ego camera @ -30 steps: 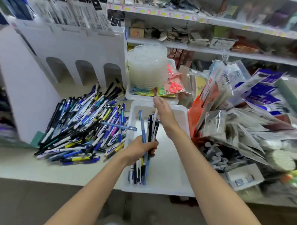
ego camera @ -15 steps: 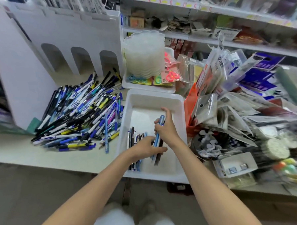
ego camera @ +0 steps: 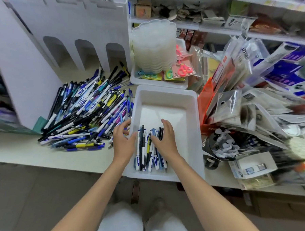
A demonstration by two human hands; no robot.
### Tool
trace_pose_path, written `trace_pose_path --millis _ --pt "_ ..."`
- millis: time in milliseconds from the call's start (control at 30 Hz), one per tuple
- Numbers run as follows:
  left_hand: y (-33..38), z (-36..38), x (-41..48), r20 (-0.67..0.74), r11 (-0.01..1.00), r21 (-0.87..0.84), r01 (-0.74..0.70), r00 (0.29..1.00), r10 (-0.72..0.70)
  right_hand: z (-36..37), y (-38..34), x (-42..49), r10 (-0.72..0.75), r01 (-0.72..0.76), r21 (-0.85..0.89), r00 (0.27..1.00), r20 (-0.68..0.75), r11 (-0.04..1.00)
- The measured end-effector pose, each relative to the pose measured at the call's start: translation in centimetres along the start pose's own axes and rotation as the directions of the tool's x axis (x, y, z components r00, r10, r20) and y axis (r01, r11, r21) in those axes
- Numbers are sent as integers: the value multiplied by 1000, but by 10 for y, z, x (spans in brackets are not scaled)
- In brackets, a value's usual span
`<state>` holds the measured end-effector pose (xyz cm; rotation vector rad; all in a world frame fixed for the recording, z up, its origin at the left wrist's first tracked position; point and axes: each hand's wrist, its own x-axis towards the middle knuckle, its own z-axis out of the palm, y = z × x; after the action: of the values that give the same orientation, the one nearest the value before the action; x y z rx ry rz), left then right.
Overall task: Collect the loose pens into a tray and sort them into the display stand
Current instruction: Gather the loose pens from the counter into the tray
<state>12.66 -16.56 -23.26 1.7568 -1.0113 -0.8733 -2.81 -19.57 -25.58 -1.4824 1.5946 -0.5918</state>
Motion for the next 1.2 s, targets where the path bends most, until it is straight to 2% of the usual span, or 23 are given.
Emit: trace_pose_path --millis 133,333,433,633,800,933,1067,1200 --pt "-5 1 1 6 997 -59 49 999 -48 3 8 -2 -23 25 -63 999 44 998" --pt "-10 3 4 5 993 -95 69 998 -69 12 7 -10 15 -15 3 998 68 1000" --pt "-5 1 4 6 986 -145 85 996 -85 5 -2 -11 17 -18 35 999 29 999" --pt "11 -50 48 -96 992 -112 66 992 -77 2 -71 7 -181 182 27 983 -10 983" --pt "6 -111 113 -185 999 39 33 982 -26 41 -135 34 -279 281 52 959 -48 958" --pt "0 -143 170 -162 955 294 27 987 22 78 -157 57 -220 221 16 974 -61 975" --pt "-1 -156 222 32 854 513 -82 997 77 108 -168 76 -131 132 7 987 -95 991" --pt "-4 -149 260 186 739 664 -115 983 -14 127 -174 91 -40 44 19 982 -185 999"
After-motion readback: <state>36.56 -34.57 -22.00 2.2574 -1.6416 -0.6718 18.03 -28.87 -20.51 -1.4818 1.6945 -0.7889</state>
